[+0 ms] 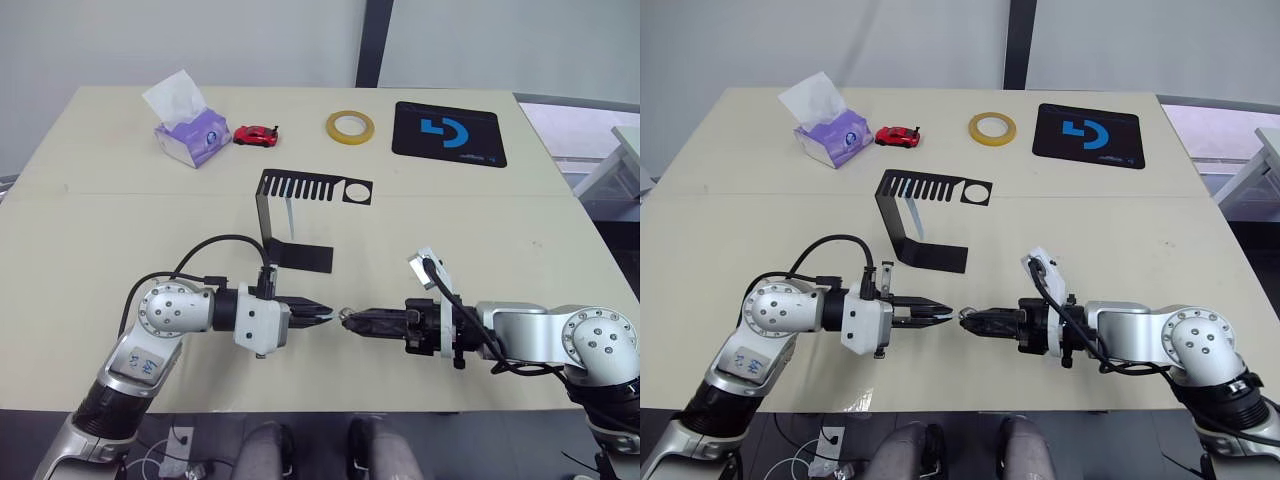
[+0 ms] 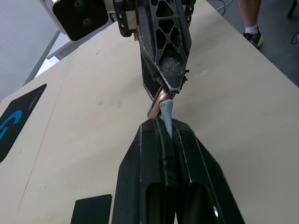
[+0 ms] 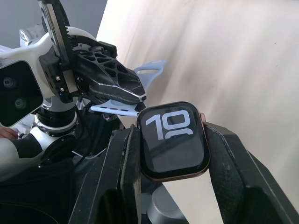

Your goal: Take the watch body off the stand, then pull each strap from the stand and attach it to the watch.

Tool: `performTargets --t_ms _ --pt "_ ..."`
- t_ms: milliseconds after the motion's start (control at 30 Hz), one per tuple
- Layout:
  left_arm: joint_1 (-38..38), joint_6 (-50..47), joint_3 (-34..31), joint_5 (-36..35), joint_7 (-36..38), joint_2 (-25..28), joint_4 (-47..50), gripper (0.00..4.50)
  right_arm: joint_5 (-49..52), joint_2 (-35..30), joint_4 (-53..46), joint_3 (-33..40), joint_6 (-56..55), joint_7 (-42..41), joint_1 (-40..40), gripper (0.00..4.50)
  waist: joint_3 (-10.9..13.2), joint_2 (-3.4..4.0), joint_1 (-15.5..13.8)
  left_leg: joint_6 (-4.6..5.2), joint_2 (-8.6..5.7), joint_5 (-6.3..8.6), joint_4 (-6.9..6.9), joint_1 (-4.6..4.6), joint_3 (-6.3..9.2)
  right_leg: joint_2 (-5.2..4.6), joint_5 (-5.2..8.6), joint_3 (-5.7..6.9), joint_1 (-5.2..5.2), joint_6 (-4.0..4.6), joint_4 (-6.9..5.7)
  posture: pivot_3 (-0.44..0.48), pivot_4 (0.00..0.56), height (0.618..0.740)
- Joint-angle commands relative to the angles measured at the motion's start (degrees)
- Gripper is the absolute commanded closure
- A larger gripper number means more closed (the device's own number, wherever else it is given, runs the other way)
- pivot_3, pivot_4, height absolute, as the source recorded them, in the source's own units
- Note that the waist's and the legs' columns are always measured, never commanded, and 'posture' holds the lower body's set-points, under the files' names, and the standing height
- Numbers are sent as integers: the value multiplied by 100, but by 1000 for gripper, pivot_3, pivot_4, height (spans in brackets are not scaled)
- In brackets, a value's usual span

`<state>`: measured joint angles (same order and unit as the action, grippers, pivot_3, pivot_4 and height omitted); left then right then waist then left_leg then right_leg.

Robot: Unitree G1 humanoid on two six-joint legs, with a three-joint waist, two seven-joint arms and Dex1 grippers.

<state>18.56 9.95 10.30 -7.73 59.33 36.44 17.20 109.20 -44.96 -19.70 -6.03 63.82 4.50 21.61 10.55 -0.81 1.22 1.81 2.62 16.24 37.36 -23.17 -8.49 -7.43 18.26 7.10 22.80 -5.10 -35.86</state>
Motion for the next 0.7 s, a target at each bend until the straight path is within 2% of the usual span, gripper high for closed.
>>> performTargets --t_ms 33,700 --pt "55 -30 29 13 -80 -17 64 4500 169 -83 -142 39 -80 -109 37 2920 0 0 -1 0 0 0 0 0 0 0 0 0 0 0 0 0 150 740" --pt "54 -126 100 -24 -145 -60 131 4500 226 -108 -128 40 -185 -22 -58 2920 0 0 -79 0 0 0 4 0 0 0 0 0 0 0 -2 0 150 740"
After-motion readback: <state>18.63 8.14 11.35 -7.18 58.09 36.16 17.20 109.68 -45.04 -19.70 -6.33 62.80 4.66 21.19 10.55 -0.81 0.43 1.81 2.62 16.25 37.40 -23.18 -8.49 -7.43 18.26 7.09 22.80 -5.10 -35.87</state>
